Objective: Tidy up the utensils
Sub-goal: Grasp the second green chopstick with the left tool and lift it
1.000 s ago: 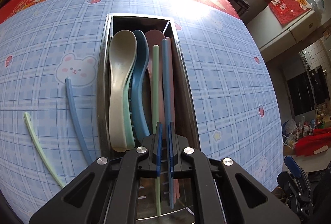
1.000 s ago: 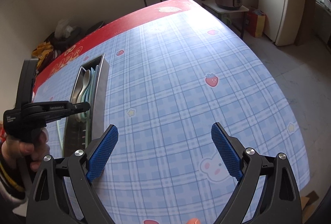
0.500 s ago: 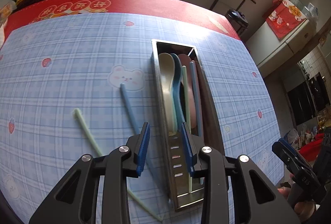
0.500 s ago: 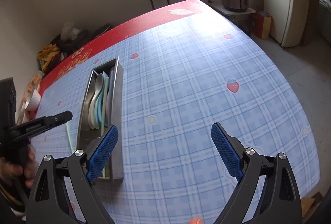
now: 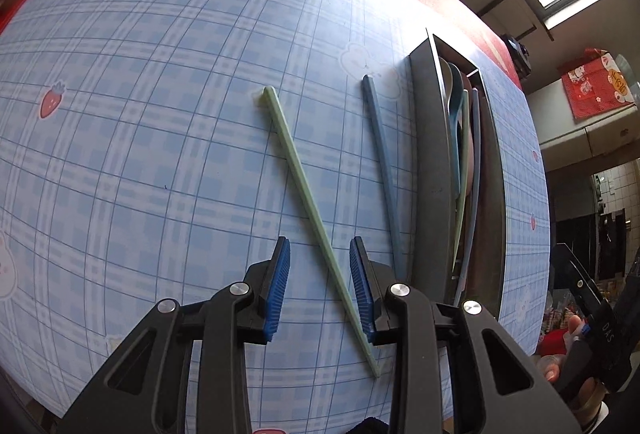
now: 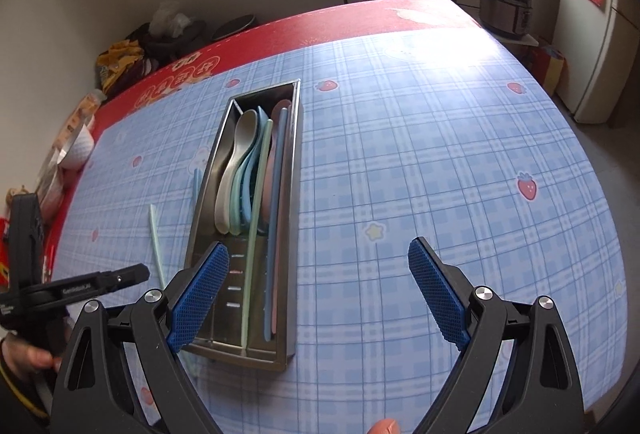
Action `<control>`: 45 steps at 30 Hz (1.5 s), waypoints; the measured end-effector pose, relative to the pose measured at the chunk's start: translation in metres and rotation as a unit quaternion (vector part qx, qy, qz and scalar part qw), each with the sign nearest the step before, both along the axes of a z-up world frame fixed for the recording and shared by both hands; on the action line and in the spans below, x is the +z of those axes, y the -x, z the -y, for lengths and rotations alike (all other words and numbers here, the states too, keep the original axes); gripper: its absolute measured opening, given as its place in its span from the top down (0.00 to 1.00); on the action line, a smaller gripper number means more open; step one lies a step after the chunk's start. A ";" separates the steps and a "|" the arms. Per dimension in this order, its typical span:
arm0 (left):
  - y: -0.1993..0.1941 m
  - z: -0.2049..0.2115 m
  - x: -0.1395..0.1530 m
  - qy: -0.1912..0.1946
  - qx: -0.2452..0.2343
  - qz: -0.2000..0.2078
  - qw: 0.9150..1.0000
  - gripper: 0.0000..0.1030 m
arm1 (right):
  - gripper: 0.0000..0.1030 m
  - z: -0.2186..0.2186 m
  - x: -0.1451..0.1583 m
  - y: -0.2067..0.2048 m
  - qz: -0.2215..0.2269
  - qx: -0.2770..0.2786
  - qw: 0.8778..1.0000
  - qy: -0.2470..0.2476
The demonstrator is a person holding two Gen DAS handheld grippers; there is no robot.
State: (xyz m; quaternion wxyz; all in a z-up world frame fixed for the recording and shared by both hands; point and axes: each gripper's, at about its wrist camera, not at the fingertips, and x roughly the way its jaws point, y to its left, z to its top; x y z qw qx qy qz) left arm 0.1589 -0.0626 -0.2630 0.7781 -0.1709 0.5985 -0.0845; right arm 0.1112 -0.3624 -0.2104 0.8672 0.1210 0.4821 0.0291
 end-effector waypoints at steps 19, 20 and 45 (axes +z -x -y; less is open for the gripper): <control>-0.016 0.053 -0.008 -0.146 -0.030 0.033 0.988 0.65 | 0.14 0.046 -0.011 0.016 -0.016 -0.054 0.998 0.001; -0.016 0.057 -0.008 -0.153 -0.033 0.033 0.987 0.64 | 0.14 0.047 -0.012 0.016 -0.016 -0.054 0.998 0.000; -0.018 0.073 -0.015 -0.188 -0.033 0.032 0.981 0.80 | 0.14 0.060 -0.025 0.022 -0.050 -0.096 0.994 0.004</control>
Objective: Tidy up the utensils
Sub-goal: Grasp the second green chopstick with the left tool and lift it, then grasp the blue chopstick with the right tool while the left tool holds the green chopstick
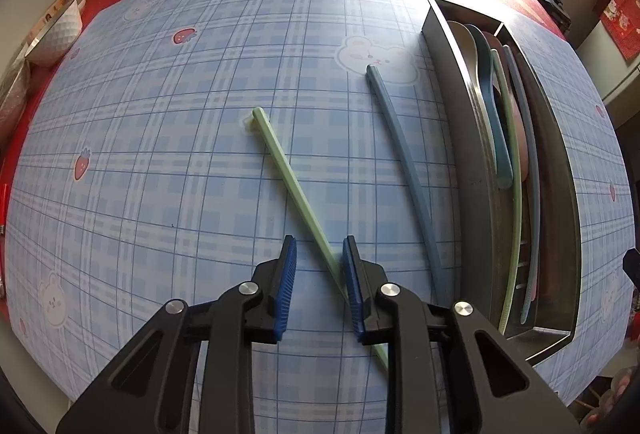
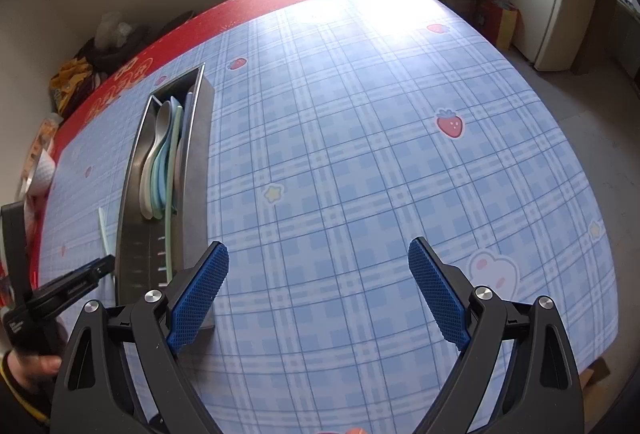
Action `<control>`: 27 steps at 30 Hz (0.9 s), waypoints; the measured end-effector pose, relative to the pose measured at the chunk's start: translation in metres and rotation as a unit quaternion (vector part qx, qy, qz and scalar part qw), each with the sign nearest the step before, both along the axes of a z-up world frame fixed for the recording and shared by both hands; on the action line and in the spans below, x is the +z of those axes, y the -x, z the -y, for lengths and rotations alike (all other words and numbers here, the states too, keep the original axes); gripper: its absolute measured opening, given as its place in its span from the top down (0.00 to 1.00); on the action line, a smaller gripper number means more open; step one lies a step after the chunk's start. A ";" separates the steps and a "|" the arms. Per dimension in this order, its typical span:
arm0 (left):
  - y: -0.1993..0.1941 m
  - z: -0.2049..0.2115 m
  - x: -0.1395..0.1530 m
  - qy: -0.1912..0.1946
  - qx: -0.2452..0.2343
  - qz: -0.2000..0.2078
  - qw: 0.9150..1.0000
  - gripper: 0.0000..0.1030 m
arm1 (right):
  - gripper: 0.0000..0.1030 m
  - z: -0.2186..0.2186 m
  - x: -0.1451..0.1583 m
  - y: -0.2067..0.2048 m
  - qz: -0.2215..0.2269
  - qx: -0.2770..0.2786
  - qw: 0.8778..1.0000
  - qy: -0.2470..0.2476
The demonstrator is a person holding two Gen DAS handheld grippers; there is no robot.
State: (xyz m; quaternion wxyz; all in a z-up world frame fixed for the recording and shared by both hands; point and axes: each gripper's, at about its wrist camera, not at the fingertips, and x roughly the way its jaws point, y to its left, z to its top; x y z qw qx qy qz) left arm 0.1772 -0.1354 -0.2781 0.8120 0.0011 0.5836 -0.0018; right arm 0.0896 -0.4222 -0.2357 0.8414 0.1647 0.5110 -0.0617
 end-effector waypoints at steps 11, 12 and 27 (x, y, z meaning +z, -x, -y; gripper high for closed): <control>0.008 -0.023 0.001 0.023 -0.001 -0.007 1.000 0.94 | 0.14 -0.016 0.004 -0.003 0.005 0.010 1.000 0.015; 0.010 -0.027 0.001 0.022 0.001 -0.007 1.000 0.94 | 0.14 -0.018 0.005 -0.004 0.006 0.012 1.000 0.014; 0.031 -0.110 0.017 0.038 0.054 0.016 0.998 0.94 | 0.15 -0.094 0.019 -0.022 0.030 0.106 0.994 0.008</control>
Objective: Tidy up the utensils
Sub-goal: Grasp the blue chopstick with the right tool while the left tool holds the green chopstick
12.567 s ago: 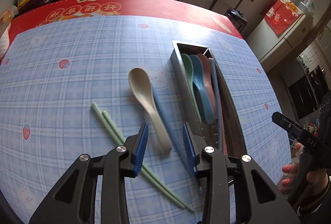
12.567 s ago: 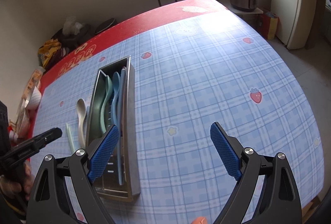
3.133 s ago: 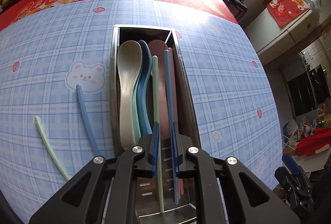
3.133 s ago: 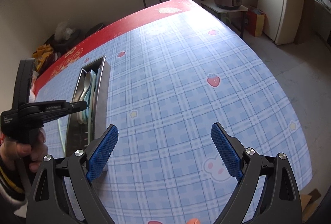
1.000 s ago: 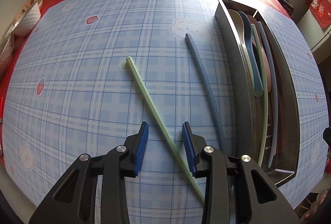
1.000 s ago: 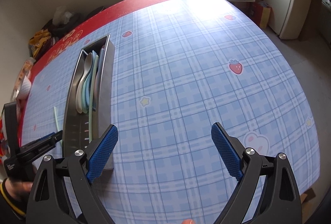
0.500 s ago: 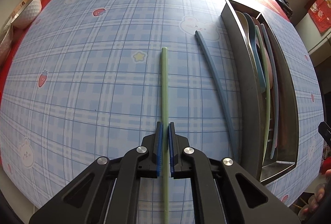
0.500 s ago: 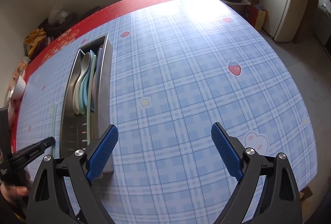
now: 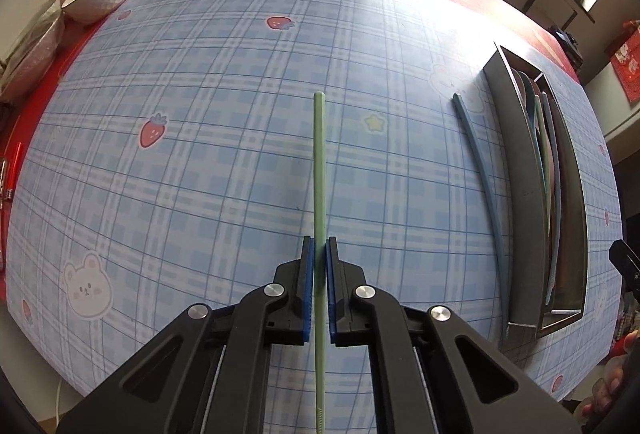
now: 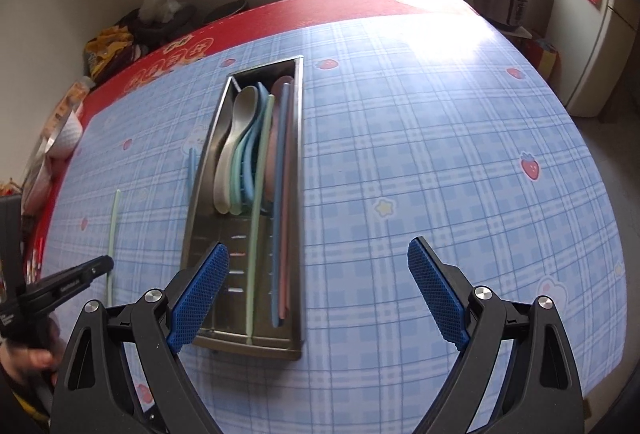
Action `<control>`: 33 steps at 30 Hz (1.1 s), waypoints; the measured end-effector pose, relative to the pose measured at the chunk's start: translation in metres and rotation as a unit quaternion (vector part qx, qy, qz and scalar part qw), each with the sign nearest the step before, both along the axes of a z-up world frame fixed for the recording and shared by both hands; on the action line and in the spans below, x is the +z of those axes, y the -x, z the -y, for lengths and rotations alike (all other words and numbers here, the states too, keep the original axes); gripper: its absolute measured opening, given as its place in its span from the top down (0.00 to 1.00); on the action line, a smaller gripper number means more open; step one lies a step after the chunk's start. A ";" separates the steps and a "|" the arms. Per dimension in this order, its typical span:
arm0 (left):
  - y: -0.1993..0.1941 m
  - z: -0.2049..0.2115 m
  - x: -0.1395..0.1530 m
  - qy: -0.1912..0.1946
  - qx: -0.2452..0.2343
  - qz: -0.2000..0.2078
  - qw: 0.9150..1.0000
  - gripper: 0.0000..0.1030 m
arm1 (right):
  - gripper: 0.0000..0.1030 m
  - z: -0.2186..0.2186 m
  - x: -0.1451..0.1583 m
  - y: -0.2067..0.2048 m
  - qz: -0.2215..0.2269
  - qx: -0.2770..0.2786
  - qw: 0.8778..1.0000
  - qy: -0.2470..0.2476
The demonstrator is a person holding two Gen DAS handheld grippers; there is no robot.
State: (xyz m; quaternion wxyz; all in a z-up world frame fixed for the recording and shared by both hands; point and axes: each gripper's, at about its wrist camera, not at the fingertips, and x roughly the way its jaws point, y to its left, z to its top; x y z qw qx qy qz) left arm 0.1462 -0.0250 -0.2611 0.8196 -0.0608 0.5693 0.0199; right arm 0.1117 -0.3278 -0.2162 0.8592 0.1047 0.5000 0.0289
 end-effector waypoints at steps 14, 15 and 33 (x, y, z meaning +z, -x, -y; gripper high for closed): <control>0.010 -0.060 0.012 0.024 0.008 0.039 0.999 0.94 | 0.65 -0.113 -0.009 -0.045 -0.040 0.163 0.986 0.014; 0.009 -0.067 0.011 0.029 0.011 0.039 0.999 0.94 | 0.67 -0.121 -0.012 -0.049 -0.047 0.170 0.984 0.019; 0.005 -0.117 0.016 0.025 -0.019 0.071 0.997 0.94 | 0.71 -0.168 -0.053 -0.099 -0.114 0.108 0.979 0.133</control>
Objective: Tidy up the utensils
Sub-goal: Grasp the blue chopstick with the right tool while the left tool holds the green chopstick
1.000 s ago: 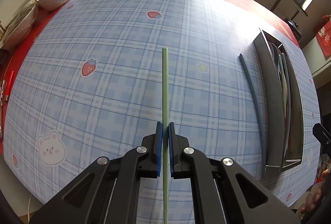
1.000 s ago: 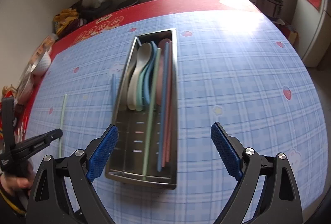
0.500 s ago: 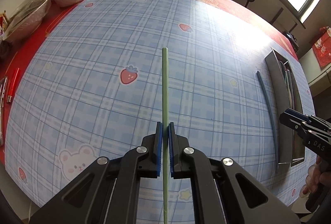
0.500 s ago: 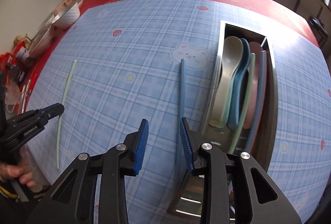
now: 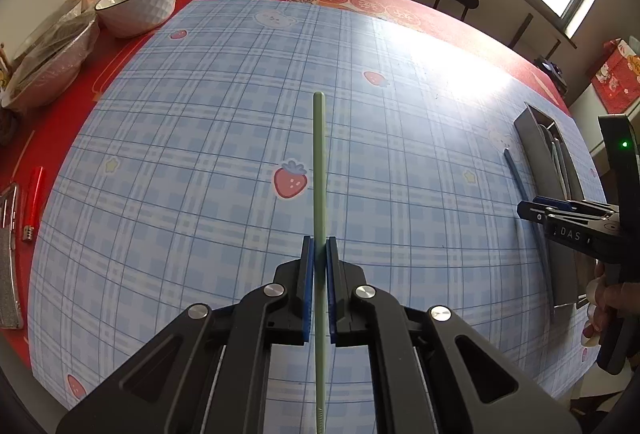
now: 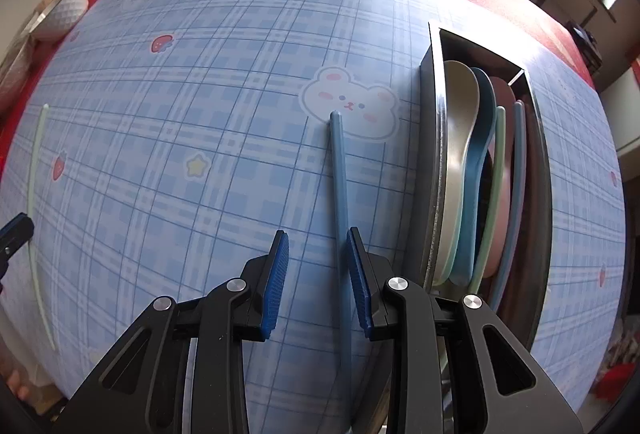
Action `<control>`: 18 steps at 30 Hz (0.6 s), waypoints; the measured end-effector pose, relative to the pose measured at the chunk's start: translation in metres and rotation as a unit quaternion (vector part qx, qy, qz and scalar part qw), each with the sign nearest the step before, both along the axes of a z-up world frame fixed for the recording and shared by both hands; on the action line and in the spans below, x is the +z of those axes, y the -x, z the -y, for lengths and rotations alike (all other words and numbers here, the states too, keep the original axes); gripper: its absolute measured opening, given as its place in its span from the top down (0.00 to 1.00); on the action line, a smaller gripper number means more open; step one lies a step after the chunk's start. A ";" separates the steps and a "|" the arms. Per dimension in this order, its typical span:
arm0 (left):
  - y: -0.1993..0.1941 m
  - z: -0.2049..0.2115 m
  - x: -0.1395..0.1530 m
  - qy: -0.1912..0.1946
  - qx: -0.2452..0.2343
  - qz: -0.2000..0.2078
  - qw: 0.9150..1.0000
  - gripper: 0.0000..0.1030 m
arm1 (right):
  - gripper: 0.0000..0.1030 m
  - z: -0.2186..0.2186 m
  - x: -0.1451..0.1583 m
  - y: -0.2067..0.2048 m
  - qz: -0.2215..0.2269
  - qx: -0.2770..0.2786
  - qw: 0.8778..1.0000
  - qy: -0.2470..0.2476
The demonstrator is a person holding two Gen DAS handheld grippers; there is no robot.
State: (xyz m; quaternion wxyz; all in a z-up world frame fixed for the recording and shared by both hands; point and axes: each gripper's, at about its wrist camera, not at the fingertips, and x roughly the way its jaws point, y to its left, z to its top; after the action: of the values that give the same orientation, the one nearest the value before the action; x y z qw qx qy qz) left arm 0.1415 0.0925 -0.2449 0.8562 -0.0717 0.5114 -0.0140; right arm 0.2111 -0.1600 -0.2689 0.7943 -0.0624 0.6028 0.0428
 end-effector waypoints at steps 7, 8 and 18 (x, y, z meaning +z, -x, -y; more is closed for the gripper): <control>-0.002 -0.010 0.005 0.001 -0.008 0.003 1.000 0.94 | 0.85 -0.001 -0.004 -0.003 -0.018 -0.046 0.998 -0.037; -0.004 -0.010 0.005 0.001 -0.011 0.004 1.000 0.94 | 0.88 -0.002 -0.004 -0.001 -0.022 -0.051 0.997 -0.048; -0.011 -0.008 -0.002 0.016 -0.024 -0.012 1.000 0.94 | 0.93 -0.020 -0.006 0.014 -0.046 -0.055 0.994 -0.081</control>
State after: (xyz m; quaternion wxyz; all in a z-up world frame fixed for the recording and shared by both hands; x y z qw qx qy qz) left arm 0.1527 0.1006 -0.2469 0.8481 -0.0735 0.5230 -0.0418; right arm 0.1971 -0.1401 -0.2747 0.7695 0.0376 0.6354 0.0509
